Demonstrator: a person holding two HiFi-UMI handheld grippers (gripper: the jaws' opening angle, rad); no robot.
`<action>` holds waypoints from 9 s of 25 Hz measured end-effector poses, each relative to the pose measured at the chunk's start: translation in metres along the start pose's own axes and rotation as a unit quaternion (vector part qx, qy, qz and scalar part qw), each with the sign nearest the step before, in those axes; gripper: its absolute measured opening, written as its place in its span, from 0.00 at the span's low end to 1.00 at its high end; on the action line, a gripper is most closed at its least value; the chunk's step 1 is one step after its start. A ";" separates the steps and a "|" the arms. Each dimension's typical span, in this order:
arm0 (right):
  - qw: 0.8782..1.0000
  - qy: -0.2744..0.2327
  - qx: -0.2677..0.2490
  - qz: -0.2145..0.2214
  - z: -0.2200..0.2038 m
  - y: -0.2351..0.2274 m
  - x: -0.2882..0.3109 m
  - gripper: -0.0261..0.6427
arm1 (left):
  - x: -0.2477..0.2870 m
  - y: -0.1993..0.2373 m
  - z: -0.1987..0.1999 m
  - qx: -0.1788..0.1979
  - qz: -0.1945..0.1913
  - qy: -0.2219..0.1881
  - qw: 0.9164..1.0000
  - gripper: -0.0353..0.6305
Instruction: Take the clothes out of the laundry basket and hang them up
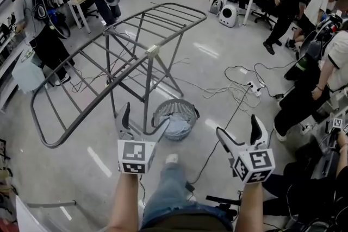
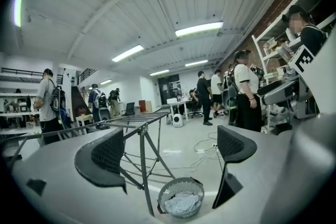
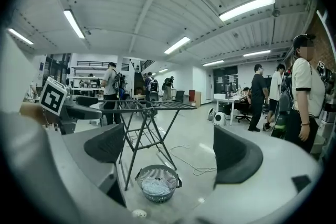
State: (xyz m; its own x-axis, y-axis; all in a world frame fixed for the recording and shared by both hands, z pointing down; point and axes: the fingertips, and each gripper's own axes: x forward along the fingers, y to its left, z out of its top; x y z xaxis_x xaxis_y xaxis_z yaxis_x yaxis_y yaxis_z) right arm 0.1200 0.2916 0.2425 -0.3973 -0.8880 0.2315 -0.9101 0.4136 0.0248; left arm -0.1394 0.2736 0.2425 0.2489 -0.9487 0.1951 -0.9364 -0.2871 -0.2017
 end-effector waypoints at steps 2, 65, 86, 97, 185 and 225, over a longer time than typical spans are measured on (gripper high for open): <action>1.000 0.008 0.000 -0.003 0.001 -0.008 0.024 0.83 | 0.029 0.003 -0.001 -0.001 -0.015 0.001 1.000 0.89; 0.959 0.244 0.143 -0.014 -0.334 -0.117 0.399 0.81 | 0.415 -0.036 -0.408 -0.052 -0.215 0.355 0.909 0.88; 0.940 0.298 0.166 -0.002 -0.536 -0.113 0.438 0.80 | 0.478 -0.051 -0.646 0.015 -0.177 0.464 0.868 0.42; 0.939 0.299 0.168 -0.005 -0.608 -0.112 0.458 0.79 | 0.498 -0.065 -0.751 0.125 -0.247 0.513 0.813 0.34; 0.925 0.307 -0.074 0.211 -0.192 -0.042 0.336 0.68 | 0.343 -0.012 -0.271 0.148 -0.265 0.378 0.875 0.11; 0.692 0.288 -0.353 0.560 -0.213 0.071 0.411 0.11 | 0.260 0.044 -0.107 0.275 -0.305 0.318 0.855 0.11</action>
State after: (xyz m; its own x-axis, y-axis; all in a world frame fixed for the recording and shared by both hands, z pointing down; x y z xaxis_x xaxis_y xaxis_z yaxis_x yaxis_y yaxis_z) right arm -0.0833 -0.0012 0.5468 -0.5092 0.2113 0.8343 0.2945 0.9536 -0.0618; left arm -0.1419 0.0282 0.3871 0.3006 -0.3877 0.8714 -0.3799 -0.8867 -0.2635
